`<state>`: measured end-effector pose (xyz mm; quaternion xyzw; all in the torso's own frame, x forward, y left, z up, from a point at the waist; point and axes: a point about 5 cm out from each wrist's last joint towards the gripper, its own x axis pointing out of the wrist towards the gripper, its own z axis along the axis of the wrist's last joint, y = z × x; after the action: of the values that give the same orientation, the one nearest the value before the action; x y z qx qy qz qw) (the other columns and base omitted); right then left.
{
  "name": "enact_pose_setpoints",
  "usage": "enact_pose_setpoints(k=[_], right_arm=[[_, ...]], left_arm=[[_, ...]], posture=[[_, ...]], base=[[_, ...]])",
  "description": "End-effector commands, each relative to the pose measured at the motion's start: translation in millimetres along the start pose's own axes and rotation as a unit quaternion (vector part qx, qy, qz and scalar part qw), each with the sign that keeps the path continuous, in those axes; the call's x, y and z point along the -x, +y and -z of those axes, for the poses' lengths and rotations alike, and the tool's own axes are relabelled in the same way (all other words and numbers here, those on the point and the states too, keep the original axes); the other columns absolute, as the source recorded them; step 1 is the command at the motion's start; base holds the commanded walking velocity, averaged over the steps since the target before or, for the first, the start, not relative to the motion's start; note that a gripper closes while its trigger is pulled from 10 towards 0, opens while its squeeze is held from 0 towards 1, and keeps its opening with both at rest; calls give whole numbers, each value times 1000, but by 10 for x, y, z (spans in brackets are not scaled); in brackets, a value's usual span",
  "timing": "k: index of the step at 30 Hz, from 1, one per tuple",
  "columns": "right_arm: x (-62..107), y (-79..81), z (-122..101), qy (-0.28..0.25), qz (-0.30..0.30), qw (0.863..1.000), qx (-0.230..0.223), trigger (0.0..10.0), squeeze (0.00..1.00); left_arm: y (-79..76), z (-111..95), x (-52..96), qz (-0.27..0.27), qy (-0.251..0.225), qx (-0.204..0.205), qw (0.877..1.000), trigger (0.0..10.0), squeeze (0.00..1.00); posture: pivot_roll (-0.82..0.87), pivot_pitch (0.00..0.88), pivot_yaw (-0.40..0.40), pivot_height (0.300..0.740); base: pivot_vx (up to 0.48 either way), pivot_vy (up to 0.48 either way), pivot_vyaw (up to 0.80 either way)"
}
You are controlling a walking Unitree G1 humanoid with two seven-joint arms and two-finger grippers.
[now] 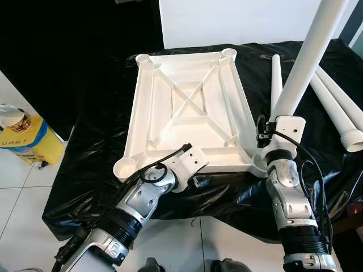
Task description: Building children table
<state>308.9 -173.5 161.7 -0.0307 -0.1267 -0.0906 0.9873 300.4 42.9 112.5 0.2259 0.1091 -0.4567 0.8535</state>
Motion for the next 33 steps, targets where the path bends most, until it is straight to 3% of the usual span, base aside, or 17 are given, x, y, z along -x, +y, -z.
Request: enact_pose_setpoints(k=[1, 11, 19, 27, 28, 29, 32, 33], right_arm=[[4, 16, -4, 3, 1, 1000, -3, 10000, 0], [17, 26, 18, 8, -2, 1000, -3, 10000, 0], [17, 29, 20, 9, -3, 1000, -3, 10000, 0], [15, 50, 27, 12, -9, 1000, -6, 10000, 0], [16, 55, 30, 13, -11, 1000, -7, 10000, 0], [20, 67, 33, 14, -15, 1000, -8, 10000, 0], [30, 111, 34, 15, -29, 999, -11, 10000, 0], [32, 124, 34, 15, -33, 999, -14, 10000, 0]], left_arm=[[28, 89, 30, -9, 21, 4, 1000, 0, 0], [94, 168, 228, 30, 32, -42, 998, 0, 0], [123, 224, 306, 36, 44, -60, 997, 0, 0], [274, 294, 468, 30, 65, -102, 992, 157, 0], [307, 300, 490, 25, 68, -108, 991, 3059, 0], [333, 306, 503, 21, 73, -114, 991, 10000, 0], [370, 293, 514, 11, 70, -114, 991, 10000, 0], [369, 279, 516, 13, 66, -110, 992, 10000, 408]], posture=[[4, 107, 46, 740], [8, 110, 44, 740], [11, 110, 45, 740], [13, 109, 45, 740], [13, 109, 44, 740], [13, 109, 44, 740], [14, 109, 42, 740], [15, 108, 40, 740]], base=[[0, 0, 0], [0, 0, 0], [0, 0, 0], [0, 0, 0], [0, 0, 0], [0, 0, 0], [0, 0, 0], [0, 0, 0]])
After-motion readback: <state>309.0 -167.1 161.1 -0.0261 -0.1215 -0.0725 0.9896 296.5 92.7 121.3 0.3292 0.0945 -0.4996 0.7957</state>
